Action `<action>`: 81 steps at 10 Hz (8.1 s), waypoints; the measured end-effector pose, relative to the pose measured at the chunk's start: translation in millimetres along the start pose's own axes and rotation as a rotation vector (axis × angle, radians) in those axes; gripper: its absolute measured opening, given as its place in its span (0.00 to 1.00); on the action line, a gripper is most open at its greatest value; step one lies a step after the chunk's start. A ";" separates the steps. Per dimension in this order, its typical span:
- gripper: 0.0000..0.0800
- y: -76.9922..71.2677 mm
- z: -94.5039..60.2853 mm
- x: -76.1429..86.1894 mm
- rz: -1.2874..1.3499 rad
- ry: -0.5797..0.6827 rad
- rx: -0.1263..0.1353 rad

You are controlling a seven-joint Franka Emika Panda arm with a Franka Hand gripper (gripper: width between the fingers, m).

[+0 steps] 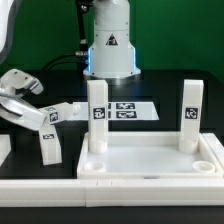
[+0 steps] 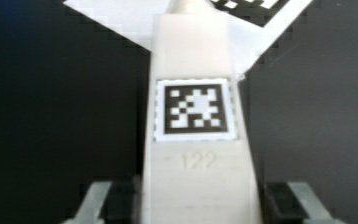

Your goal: Assemble desk

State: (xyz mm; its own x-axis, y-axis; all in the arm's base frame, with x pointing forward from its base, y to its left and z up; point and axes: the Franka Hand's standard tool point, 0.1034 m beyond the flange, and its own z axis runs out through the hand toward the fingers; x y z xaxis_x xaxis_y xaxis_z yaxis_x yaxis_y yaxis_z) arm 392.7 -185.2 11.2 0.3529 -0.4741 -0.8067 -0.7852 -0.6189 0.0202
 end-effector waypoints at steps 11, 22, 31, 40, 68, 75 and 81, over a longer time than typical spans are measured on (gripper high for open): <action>0.36 -129.2 -149.8 -63.8 -0.327 0.721 0.045; 0.36 -264.6 -104.0 -140.7 -0.497 1.544 0.117; 0.36 -337.1 -25.8 -173.5 -0.787 1.492 -0.071; 0.36 -356.0 -28.8 -161.5 -0.852 1.471 -0.116; 0.81 -374.9 4.5 -146.8 -0.625 1.005 -0.182; 0.36 -366.3 0.4 -142.5 -0.512 0.962 -0.164; 0.36 -371.5 4.4 -143.9 0.252 0.950 0.310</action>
Offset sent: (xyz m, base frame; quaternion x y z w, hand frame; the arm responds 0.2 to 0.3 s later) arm 0.0343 0.0025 0.0739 0.0252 0.1103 -0.0067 0.9936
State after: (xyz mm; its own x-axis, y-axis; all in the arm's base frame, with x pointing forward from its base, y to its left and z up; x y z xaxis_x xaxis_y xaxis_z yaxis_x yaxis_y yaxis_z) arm 631.4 115.7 117.2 0.3105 -0.9506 0.0027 -0.9414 -0.3079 -0.1375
